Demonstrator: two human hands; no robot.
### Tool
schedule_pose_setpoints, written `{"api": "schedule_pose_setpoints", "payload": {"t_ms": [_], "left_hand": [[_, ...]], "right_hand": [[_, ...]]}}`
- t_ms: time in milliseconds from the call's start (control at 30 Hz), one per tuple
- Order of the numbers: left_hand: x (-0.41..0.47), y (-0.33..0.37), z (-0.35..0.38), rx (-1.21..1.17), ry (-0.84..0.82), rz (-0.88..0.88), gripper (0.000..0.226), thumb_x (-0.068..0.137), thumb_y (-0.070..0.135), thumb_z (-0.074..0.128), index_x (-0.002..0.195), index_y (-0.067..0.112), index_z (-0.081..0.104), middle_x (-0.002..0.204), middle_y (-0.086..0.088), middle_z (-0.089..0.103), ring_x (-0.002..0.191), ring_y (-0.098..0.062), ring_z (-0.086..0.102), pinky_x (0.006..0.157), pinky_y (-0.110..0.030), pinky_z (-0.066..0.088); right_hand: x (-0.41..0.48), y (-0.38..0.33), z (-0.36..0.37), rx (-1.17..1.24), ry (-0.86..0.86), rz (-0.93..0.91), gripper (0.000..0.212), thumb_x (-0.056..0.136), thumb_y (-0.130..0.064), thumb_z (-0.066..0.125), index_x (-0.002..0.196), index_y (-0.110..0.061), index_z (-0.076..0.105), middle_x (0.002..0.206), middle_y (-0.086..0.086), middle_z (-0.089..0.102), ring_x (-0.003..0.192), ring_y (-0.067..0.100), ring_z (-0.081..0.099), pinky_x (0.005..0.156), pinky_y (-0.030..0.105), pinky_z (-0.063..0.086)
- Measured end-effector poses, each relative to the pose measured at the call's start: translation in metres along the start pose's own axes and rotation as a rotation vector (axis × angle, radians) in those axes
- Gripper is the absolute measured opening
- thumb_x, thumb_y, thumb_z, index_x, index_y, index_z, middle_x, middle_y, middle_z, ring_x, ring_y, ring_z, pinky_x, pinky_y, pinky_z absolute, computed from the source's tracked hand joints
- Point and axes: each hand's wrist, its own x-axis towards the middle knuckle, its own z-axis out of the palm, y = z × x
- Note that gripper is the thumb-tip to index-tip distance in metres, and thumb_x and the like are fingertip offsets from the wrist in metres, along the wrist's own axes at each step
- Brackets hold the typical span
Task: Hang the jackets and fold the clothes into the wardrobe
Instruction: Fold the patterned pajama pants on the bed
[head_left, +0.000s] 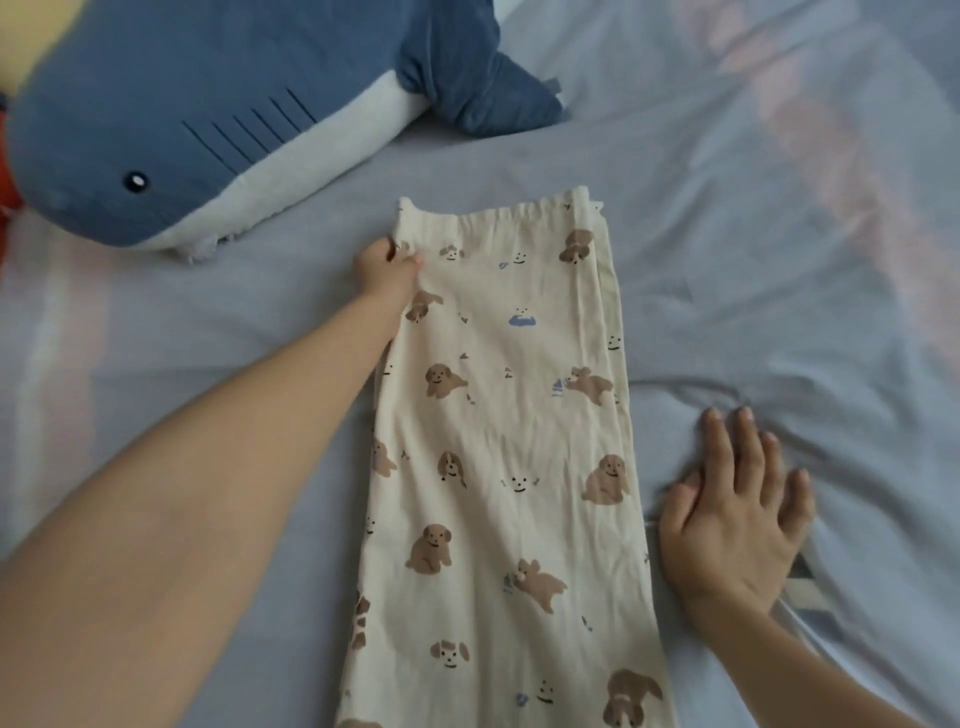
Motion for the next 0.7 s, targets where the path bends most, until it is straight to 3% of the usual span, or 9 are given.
{"api": "schedule_pose_setpoints", "payload": {"t_ms": [67, 133, 167, 234, 300, 367, 467, 601, 701], "left_hand": [[-0.001, -0.003, 0.01, 0.165, 0.107, 0.098, 0.037, 0.08, 0.011, 0.072, 0.112, 0.011, 0.054, 0.113, -0.003, 0.058, 0.097, -0.024, 0.059, 0.081, -0.034, 0.051], [-0.011, 0.006, 0.023, 0.49, 0.259, 0.3, 0.059, 0.077, 0.024, 0.075, 0.126, 0.015, 0.045, 0.135, -0.008, 0.04, 0.121, -0.03, 0.045, 0.097, -0.042, 0.04], [-0.021, 0.014, 0.031, 0.586, 0.279, 0.448, 0.054, 0.079, 0.029, 0.071, 0.125, 0.015, 0.046, 0.135, -0.01, 0.038, 0.122, -0.031, 0.042, 0.098, -0.043, 0.037], [-0.046, 0.031, 0.052, 0.659, 0.109, 0.708, 0.037, 0.085, 0.042, 0.062, 0.106, 0.014, 0.052, 0.121, -0.009, 0.048, 0.11, -0.029, 0.049, 0.088, -0.042, 0.042], [-0.065, 0.042, 0.077, 0.799, -0.107, 0.689, 0.047, 0.084, 0.058, 0.054, 0.101, 0.014, 0.053, 0.111, -0.005, 0.057, 0.102, -0.026, 0.055, 0.079, -0.036, 0.043], [-0.07, 0.047, 0.098, 0.948, -0.213, 0.572, 0.048, 0.087, 0.057, 0.05, 0.106, 0.014, 0.057, 0.111, -0.005, 0.063, 0.103, -0.026, 0.06, 0.075, -0.032, 0.04], [-0.071, 0.049, 0.112, 0.97, -0.18, 0.546, 0.033, 0.097, 0.034, 0.042, 0.103, 0.009, 0.063, 0.109, -0.008, 0.066, 0.099, -0.029, 0.062, 0.069, -0.029, 0.037], [-0.072, 0.053, 0.123, 0.874, -0.065, 0.678, 0.028, 0.096, 0.027, 0.038, 0.091, 0.011, 0.062, 0.096, -0.008, 0.067, 0.089, -0.029, 0.062, 0.063, -0.03, 0.031], [-0.071, 0.044, 0.13, 0.855, -0.149, 0.675, 0.029, 0.097, 0.036, 0.039, 0.103, 0.015, 0.059, 0.111, -0.008, 0.061, 0.107, -0.029, 0.054, 0.081, -0.036, 0.035]], "right_hand": [[0.001, 0.0, 0.0, -0.003, 0.005, 0.0, 0.065, 0.082, -0.032, 0.032, 0.145, -0.02, 0.037, 0.153, 0.007, 0.033, 0.14, 0.027, 0.025, 0.116, 0.042, 0.004], [0.001, 0.0, -0.001, 0.0, 0.004, 0.0, 0.065, 0.082, -0.031, 0.033, 0.145, -0.019, 0.037, 0.153, 0.007, 0.033, 0.14, 0.026, 0.025, 0.116, 0.041, 0.003], [0.001, -0.001, -0.001, 0.0, 0.001, 0.002, 0.064, 0.082, -0.031, 0.033, 0.145, -0.019, 0.037, 0.153, 0.007, 0.033, 0.14, 0.026, 0.025, 0.116, 0.041, 0.003], [0.001, -0.001, -0.001, -0.013, -0.004, 0.002, 0.064, 0.083, -0.032, 0.033, 0.145, -0.019, 0.037, 0.153, 0.007, 0.033, 0.14, 0.025, 0.024, 0.116, 0.041, 0.003], [0.001, 0.0, -0.001, -0.026, -0.012, 0.005, 0.064, 0.083, -0.032, 0.032, 0.146, -0.02, 0.037, 0.153, 0.006, 0.033, 0.14, 0.025, 0.025, 0.116, 0.041, 0.002], [0.002, 0.001, 0.0, -0.028, -0.006, 0.001, 0.064, 0.083, -0.033, 0.032, 0.146, -0.019, 0.037, 0.153, 0.006, 0.033, 0.14, 0.025, 0.026, 0.116, 0.041, 0.003], [0.001, 0.001, 0.0, -0.02, 0.009, -0.002, 0.063, 0.084, -0.032, 0.031, 0.145, -0.019, 0.038, 0.152, 0.007, 0.035, 0.139, 0.025, 0.027, 0.116, 0.042, 0.005], [0.002, 0.001, 0.001, -0.023, 0.013, -0.003, 0.063, 0.084, -0.031, 0.032, 0.145, -0.019, 0.039, 0.152, 0.006, 0.035, 0.139, 0.025, 0.026, 0.116, 0.041, 0.003], [0.002, 0.002, 0.001, -0.025, 0.009, -0.005, 0.063, 0.083, -0.031, 0.032, 0.145, -0.019, 0.038, 0.153, 0.006, 0.034, 0.139, 0.024, 0.026, 0.116, 0.041, 0.003]]}}
